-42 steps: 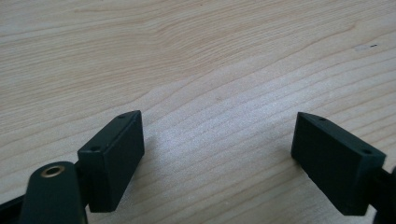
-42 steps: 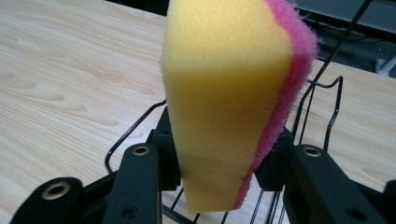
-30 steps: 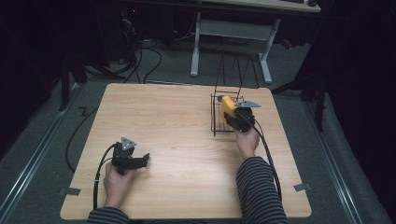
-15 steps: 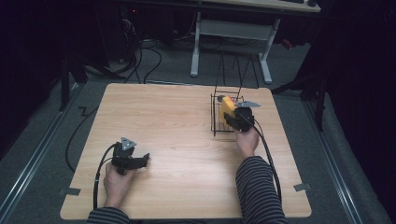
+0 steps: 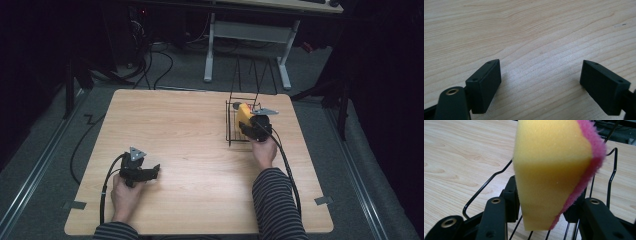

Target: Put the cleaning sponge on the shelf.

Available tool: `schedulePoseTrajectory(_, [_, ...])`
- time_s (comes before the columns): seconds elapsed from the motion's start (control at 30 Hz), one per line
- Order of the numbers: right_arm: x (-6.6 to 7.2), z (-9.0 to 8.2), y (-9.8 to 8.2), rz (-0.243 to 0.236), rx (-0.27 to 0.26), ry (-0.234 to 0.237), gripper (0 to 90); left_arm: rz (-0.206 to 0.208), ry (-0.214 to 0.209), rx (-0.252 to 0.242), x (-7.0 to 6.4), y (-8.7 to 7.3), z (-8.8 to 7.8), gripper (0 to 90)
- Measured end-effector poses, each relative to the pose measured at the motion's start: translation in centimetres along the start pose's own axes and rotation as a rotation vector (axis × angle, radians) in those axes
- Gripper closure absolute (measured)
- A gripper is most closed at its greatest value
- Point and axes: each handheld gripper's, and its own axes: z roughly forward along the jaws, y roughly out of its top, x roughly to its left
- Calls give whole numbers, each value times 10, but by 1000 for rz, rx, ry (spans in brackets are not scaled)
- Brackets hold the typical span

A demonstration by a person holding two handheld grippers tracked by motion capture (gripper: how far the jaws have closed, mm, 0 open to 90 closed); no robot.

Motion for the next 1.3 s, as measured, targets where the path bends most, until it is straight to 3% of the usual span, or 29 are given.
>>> schedulePoseTrajectory(0.2, [0,0,0,6,-1,3,529,-2,1,-2,0,0,0,177])
schedulePoseTrajectory(0.4, [-1,-2,1,47,2,10,367,-3,1,-2,0,0,0,177])
schedulePoseTrajectory(0.5, [-2,-6,0,55,-3,16,330,-3,1,-2,0,0,0,177])
schedulePoseTrajectory(0.73, [-1,-19,-2,69,2,46,287,-3,1,-3,0,0,0,177])
schedulePoseTrajectory(0.93, [6,-28,-1,37,19,37,272,-3,1,-2,0,0,0,177])
schedulePoseTrajectory(1.17, [1,-41,-7,66,-14,40,280,-3,0,-2,0,0,0,177])
schedulePoseTrajectory(1.3, [-1,-51,-8,54,-18,34,277,-3,0,-2,0,0,0,177])
